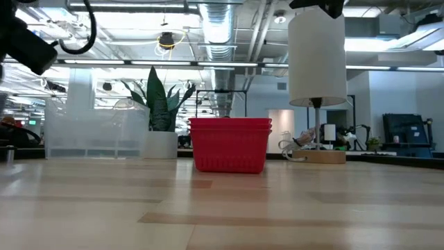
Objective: Stack baskets by color
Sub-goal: Stack the bottom black bin on the top black bin
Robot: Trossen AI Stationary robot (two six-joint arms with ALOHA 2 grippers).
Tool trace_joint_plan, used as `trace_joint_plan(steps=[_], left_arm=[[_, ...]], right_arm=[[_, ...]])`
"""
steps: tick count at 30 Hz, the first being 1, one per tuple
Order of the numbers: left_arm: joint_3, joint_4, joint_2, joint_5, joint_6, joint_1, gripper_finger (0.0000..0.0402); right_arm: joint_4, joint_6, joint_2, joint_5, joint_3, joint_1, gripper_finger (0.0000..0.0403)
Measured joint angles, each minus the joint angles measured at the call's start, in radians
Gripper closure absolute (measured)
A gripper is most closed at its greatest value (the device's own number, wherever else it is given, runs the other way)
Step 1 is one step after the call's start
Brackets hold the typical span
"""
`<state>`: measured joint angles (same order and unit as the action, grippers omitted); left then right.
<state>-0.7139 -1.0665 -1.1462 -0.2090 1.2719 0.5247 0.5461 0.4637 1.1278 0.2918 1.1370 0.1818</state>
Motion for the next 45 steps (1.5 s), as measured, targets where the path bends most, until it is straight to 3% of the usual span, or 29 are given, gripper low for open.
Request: trace_joint_plan(steps=[5,9,15,21,29,38,45], left_arm=[[0.000,-0.110,0.111,-0.045,0.249,0.001,0.0157],[-0.002,-0.146,0.208,-0.025,0.396,0.028,0.0157],[-0.001,-0.101,0.329,0.122,0.482,0.051,0.0157],[-0.001,-0.087,0.397,0.094,0.576,0.053,0.0157],[-0.001,-0.082,0.316,-0.092,0.648,0.150,0.0157],[-0.001,0.014,0.188,-0.081,0.787,0.276,0.0157],[0.000,0.153,0.041,-0.065,0.788,0.295,0.0157]], right_arm=[[0.000,-0.038,0.000,-0.002,0.000,-0.002,0.0230],[0.000,-0.054,0.000,-0.003,0.000,-0.002,0.0230],[0.003,-0.055,0.000,-0.003,0.000,-0.002,0.0230],[0.003,-0.057,0.000,-0.003,0.000,-0.002,0.0230],[0.004,-0.055,0.000,-0.003,0.000,-0.002,0.0230],[0.046,-0.067,0.033,-0.004,-0.002,-0.002,0.0230],[0.034,-0.096,0.061,-0.004,0.000,-0.002,0.0230]])
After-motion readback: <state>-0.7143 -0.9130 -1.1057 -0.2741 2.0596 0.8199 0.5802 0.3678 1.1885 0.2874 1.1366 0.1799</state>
